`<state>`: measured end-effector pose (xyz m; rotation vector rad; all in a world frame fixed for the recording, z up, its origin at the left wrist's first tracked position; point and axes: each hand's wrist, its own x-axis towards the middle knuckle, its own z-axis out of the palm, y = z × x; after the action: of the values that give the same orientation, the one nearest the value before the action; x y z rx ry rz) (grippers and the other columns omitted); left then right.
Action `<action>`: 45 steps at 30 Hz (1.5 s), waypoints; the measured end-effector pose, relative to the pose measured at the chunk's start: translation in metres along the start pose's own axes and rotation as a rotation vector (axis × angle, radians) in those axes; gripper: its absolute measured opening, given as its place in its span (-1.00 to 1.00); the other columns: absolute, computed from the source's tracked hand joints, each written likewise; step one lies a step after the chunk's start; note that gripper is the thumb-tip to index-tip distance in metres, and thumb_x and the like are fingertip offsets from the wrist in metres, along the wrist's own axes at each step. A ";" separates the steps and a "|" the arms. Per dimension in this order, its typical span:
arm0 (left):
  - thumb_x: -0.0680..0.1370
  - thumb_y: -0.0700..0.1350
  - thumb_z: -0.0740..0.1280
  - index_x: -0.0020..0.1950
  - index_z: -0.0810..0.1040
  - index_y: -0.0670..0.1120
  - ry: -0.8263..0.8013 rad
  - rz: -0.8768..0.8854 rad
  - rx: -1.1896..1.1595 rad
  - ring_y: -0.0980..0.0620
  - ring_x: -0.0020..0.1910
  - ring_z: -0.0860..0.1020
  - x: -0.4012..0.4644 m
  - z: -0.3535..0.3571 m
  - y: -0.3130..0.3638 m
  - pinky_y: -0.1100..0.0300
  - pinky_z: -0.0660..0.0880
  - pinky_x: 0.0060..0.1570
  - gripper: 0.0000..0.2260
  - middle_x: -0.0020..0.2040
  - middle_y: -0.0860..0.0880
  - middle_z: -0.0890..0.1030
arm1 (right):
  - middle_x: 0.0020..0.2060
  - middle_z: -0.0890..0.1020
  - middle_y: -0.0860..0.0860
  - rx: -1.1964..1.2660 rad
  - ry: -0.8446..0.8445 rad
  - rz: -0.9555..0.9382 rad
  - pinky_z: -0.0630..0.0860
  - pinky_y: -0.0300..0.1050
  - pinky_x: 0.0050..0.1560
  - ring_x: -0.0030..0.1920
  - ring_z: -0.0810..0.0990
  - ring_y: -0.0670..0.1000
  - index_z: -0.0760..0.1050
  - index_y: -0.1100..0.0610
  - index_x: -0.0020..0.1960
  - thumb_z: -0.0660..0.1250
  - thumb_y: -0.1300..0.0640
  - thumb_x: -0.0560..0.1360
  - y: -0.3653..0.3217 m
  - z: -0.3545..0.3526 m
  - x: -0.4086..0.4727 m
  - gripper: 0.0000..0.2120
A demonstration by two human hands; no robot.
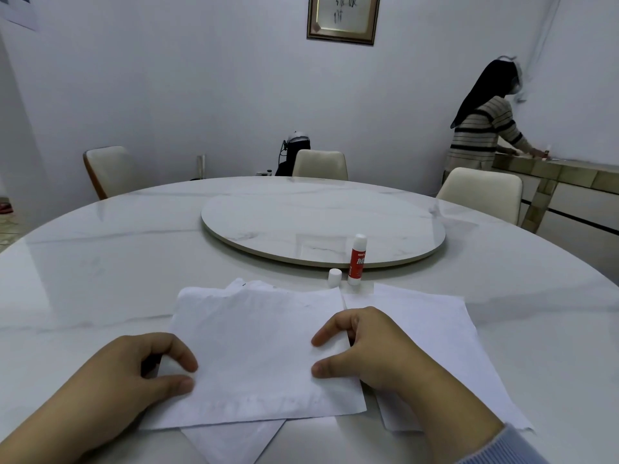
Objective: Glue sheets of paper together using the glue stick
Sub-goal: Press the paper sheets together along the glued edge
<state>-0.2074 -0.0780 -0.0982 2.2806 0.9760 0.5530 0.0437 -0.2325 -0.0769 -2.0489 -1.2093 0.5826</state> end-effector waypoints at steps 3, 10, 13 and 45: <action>0.28 -0.04 0.55 -0.22 0.63 0.24 -0.004 -0.005 0.003 0.16 -0.58 0.31 -0.001 0.000 0.000 0.36 0.20 -0.52 -0.80 -0.56 0.02 0.40 | -0.38 0.43 -0.07 -0.003 0.005 -0.005 0.36 -0.41 -0.46 -0.45 0.41 -0.13 0.66 -0.13 -0.16 0.61 0.00 0.17 0.000 0.000 0.000 -0.73; 0.27 -0.02 0.55 -0.21 0.63 0.26 0.002 -0.015 0.014 0.17 -0.55 0.36 -0.001 0.001 0.001 0.34 0.26 -0.47 -0.79 -0.53 0.05 0.47 | -0.42 0.38 -0.09 -0.014 0.008 -0.014 0.31 -0.41 -0.50 -0.51 0.36 -0.16 0.65 -0.13 -0.16 0.60 0.01 0.17 0.001 0.001 0.000 -0.73; 0.27 -0.03 0.56 -0.23 0.63 0.25 0.004 -0.021 0.007 0.17 -0.56 0.37 -0.001 0.001 0.003 0.35 0.27 -0.47 -0.79 -0.52 0.04 0.49 | -0.43 0.38 -0.11 -0.016 0.009 -0.007 0.29 -0.43 -0.51 -0.53 0.37 -0.18 0.65 -0.14 -0.16 0.60 0.00 0.18 0.001 0.000 0.000 -0.73; 0.63 0.08 -0.11 0.55 -0.17 0.01 -0.092 0.039 0.475 0.15 0.53 -0.20 0.020 0.062 0.040 0.21 -0.22 0.47 -0.48 0.57 0.11 -0.18 | 0.57 -0.19 0.01 -0.587 0.001 -0.017 -0.26 -0.09 0.49 0.55 -0.21 -0.02 -0.21 0.09 0.57 -0.16 -0.12 0.61 0.004 0.059 0.024 -0.40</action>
<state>-0.1392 -0.1073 -0.1148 2.7168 1.1098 0.2429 0.0180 -0.1934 -0.1206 -2.5063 -1.5255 0.2260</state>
